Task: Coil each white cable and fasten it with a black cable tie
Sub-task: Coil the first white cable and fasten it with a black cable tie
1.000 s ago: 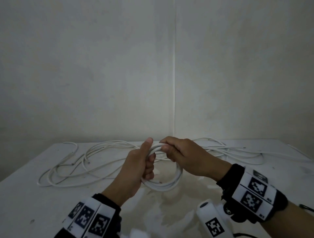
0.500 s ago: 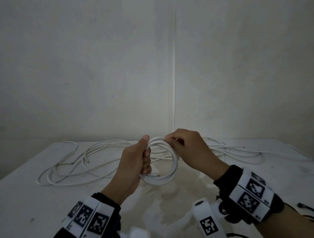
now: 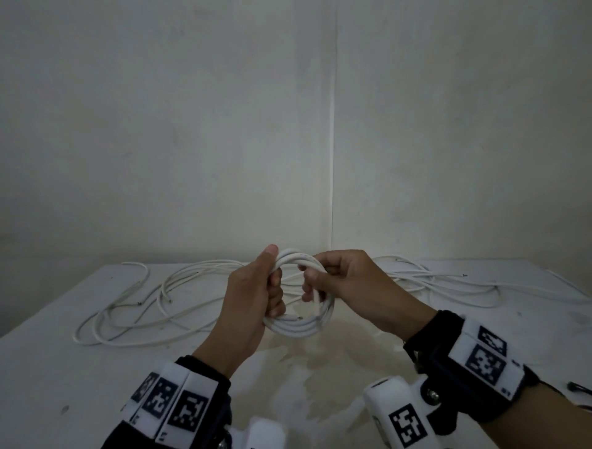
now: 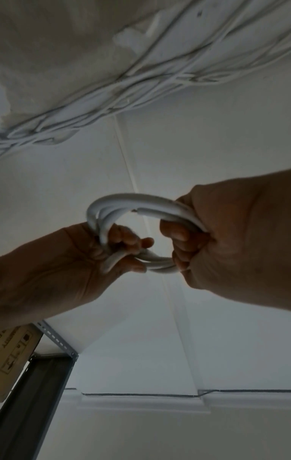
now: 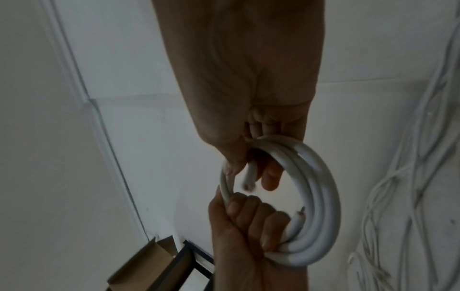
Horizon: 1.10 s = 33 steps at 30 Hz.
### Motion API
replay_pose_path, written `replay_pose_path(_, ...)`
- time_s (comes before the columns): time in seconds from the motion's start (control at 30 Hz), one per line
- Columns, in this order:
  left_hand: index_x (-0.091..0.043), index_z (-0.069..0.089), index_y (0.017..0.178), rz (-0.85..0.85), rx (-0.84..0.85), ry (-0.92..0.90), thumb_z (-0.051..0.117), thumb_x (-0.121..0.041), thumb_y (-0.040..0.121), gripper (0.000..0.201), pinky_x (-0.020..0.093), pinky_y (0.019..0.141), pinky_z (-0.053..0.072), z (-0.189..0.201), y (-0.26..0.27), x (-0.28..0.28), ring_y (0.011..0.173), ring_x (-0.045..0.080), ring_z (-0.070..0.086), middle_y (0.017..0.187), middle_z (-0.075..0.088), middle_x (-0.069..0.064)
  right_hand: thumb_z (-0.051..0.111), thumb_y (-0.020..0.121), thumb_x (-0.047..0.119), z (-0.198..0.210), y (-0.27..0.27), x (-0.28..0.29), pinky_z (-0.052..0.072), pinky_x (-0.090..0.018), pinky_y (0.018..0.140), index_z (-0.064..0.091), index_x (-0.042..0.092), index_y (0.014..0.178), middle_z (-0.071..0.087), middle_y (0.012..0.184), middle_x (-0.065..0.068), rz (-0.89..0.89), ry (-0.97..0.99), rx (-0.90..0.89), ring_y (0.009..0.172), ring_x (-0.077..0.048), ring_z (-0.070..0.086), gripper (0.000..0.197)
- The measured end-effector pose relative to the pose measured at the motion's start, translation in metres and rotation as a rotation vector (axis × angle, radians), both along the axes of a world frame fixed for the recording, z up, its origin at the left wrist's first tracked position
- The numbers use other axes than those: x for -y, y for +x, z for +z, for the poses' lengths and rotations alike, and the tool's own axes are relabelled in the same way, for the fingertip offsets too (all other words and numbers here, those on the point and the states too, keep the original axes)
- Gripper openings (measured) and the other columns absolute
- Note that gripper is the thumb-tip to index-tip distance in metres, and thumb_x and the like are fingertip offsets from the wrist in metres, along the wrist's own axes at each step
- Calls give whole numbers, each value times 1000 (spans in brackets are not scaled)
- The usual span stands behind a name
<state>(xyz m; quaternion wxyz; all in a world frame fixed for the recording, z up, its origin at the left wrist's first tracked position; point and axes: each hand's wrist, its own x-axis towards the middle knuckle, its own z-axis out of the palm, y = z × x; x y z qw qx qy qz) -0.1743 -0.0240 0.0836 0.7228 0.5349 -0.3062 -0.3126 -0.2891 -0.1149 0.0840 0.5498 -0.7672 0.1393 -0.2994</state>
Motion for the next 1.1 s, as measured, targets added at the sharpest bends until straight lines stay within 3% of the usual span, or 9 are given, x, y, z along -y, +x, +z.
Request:
replay_pose_path(0.1,-14,36,50,5,22,-4,44,-29,94,47,16,34,23,1,1,0,31,6,22,35,26,-8,54,89,15,0,-1,0,48,-17,56,63,0,96,60,59,1,55,112,-2,57,-10,59,19)
replay_pose_path(0.2,-13,37,50,19,66,-17,45,-28,94,47,16,34,25,0,3,-2,31,7,24,35,29,-8,48,92,17,3,-5,-1,41,-12,52,62,11,99,58,64,-1,122,98,-66,57,-4,56,16)
replay_pose_path(0.27,-13,38,51,30,81,-33,45,-27,94,46,16,35,26,-2,4,-2,31,7,25,36,30,-8,48,92,14,6,-8,0,43,-13,54,59,16,101,61,70,-5,170,103,-98,60,-3,59,15)
replay_pose_path(0.4,-14,40,49,42,28,-53,45,-27,94,47,16,35,26,-4,3,-2,32,7,24,38,30,-6,51,90,13,0,-6,1,45,-18,60,60,12,106,58,73,-10,129,135,-28,60,-7,56,18)
replay_pose_path(0.53,-12,42,53,52,31,-58,45,-33,94,46,18,35,30,-8,-5,3,32,7,26,37,30,-7,53,69,55,-4,4,-10,35,-25,59,56,-11,104,41,60,1,-54,268,154,54,-10,36,74)
replay_pose_path(0.63,-11,43,54,44,59,-62,43,-35,94,47,18,36,32,-9,-13,6,32,6,28,36,31,-7,46,69,62,-2,12,-12,30,-31,53,55,-15,83,33,50,2,-272,73,215,49,-13,30,79)
replay_pose_path(0.7,-11,44,55,37,98,-62,42,-34,95,46,18,37,34,-7,-14,6,33,6,30,36,32,-7,41,74,60,2,12,-12,30,-33,53,48,-16,75,31,49,0,-310,-27,214,49,-15,30,76)
replay_pose_path(0.93,-9,47,60,-14,222,-69,39,-35,95,44,20,45,43,-7,-9,7,36,6,39,37,37,-5,33,78,58,3,8,-5,33,-32,52,48,-15,79,36,48,0,-344,-194,140,46,-14,35,75)
replay_pose_path(1.1,-7,57,77,-164,483,-36,30,-23,99,38,22,56,49,-14,-7,2,49,9,56,51,57,-3,35,96,35,5,-2,2,37,-22,58,59,-3,72,43,52,10,-452,-426,-21,50,-4,47,51)
